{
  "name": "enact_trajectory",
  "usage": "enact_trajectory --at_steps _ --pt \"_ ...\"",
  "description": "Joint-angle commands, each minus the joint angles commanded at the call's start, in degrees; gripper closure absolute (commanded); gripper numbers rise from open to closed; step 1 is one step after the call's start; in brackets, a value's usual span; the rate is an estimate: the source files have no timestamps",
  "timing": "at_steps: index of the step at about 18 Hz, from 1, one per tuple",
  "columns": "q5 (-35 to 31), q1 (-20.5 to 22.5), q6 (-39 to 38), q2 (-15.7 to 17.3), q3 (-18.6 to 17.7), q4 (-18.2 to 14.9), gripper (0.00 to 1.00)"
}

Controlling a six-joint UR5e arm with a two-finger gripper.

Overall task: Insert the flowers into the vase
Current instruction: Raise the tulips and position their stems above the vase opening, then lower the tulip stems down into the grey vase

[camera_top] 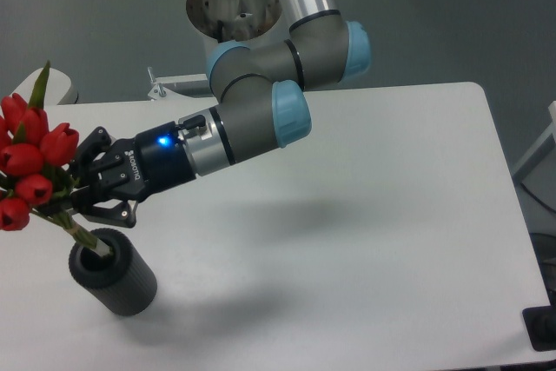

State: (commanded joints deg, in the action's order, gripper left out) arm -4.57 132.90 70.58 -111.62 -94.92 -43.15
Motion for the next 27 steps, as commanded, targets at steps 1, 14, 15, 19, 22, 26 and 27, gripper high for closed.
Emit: enact_trajectory --at_steps 1,14,15,19,22,26,27 --pt "0.0 -0.3 0.0 -0.1 0.0 0.0 0.80" --pt "-0.4 0.5 2.3 -4.6 -0.5 -0.1 0.80" --pt "-0.5 0.8 2.3 -4.8 -0.9 -0.1 0.80" --pt "-0.6 1.8 2.5 -6.7 -1.4 -0.1 0.80" --pt "-0.6 1.8 2.5 -7.8 -1.8 -0.1 0.78" --pt "-0.6 2.2 5.0 -9.0 -3.2 0.0 0.77" --pt "-0.6 2.4 5.7 -9.3 -3.6 0.0 0.75"
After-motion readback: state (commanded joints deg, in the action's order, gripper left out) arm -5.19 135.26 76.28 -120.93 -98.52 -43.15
